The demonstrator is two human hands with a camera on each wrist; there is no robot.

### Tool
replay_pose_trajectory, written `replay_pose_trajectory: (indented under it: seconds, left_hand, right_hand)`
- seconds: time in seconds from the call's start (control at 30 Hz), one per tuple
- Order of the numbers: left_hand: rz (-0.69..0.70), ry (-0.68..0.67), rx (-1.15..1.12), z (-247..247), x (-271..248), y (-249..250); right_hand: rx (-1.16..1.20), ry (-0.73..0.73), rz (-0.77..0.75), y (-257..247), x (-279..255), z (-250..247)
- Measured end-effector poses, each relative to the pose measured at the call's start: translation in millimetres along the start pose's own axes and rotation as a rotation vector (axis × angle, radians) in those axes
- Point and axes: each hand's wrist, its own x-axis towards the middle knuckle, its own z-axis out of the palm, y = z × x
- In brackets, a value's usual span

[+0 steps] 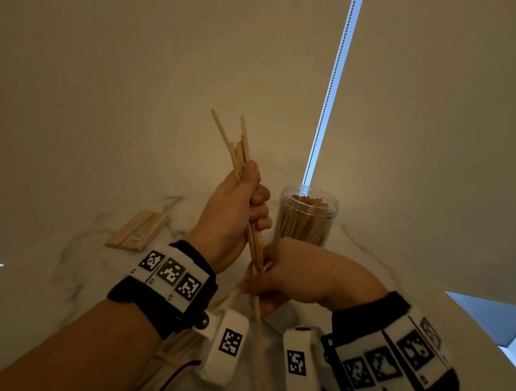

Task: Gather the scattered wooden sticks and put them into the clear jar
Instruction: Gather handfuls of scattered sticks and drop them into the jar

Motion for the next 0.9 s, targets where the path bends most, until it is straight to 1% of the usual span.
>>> replay_pose_trajectory:
  seconds: [0.03, 0.1, 0.2, 0.27, 0.37, 0.4, 0.43, 0.5, 0.53, 0.57, 0.6, 0.63, 0.7, 0.77, 0.83, 0.87, 0.9]
  left_hand:
    - [0.021, -0.009, 0.022, 0.9, -1.1, -0.2]
    - [0.024, -0.044, 0.040, 2.8, -3.9, -0.7]
    - [0.026, -0.065, 0.041, 6.4, -6.2, -0.6]
    - [0.064, -0.022, 0.056, 7.1, -4.5, 3.0]
    - [0.110, 0.110, 0.037, -3.1, 3.1, 15.5]
    - [0.105, 0.144, 0.039, -7.7, 6.1, 19.5]
    - [0.087, 0.165, 0.053, -11.9, 8.5, 21.8]
    - [0.011, 0.168, 0.141, -12.4, 7.5, 21.0]
    - [-0.044, 0.143, 0.202, -9.3, 4.2, 18.7]
    - [-0.098, 0.090, 0.255, -4.7, 0.0, 14.4]
    - [-0.140, 0.008, 0.307, 0.7, -5.4, 9.8]
    - [-0.163, -0.084, 0.385, 5.5, -10.3, 4.3]
    - [-0.151, -0.227, 0.561, 12.6, -18.3, -4.3]
    - [-0.100, -0.282, 0.628, 15.0, -22.4, -8.2]
    - [-0.059, -0.310, 0.660, 15.7, -24.0, -8.7]
    - [-0.036, -0.327, 0.720, 16.6, -25.2, -8.4]
    - [0.001, -0.353, 0.797, 16.6, -24.6, -10.5]
  right_hand:
    - [0.047, 0.017, -0.038, -0.3, 1.0, 0.4]
    - [0.091, 0.099, -0.095, 0.3, 2.9, -0.5]
    - [0.093, 0.200, -0.128, 1.0, 2.6, -2.9]
    - [0.053, 0.225, -0.119, 1.0, -0.4, -6.3]
    - [0.011, 0.225, -0.103, 1.7, -6.6, -12.0]
    - [-0.028, 0.267, -0.101, 2.7, -8.0, -15.0]
    - [-0.072, 0.340, -0.107, 3.8, -8.4, -18.3]
    - [-0.097, 0.521, -0.168, 6.2, -8.2, -25.2]
    - [-0.075, 0.616, -0.212, 7.3, -7.5, -28.7]
    - [-0.051, 0.708, -0.248, 7.9, -6.7, -32.0]
    - [-0.024, 0.788, -0.277, 8.0, -6.0, -34.4]
    - [0.010, 0.849, -0.300, 8.1, -5.9, -36.4]
    - [0.087, 0.934, -0.333, 7.9, -6.7, -39.3]
    - [0.261, 0.958, -0.362, 8.5, -7.5, -43.6]
    - [0.490, 0.882, -0.365, 7.3, -10.1, -46.0]
    - [0.546, 0.857, -0.358, 8.0, -10.3, -47.5]
    - [0.536, 0.857, -0.346, 7.9, -10.8, -49.1]
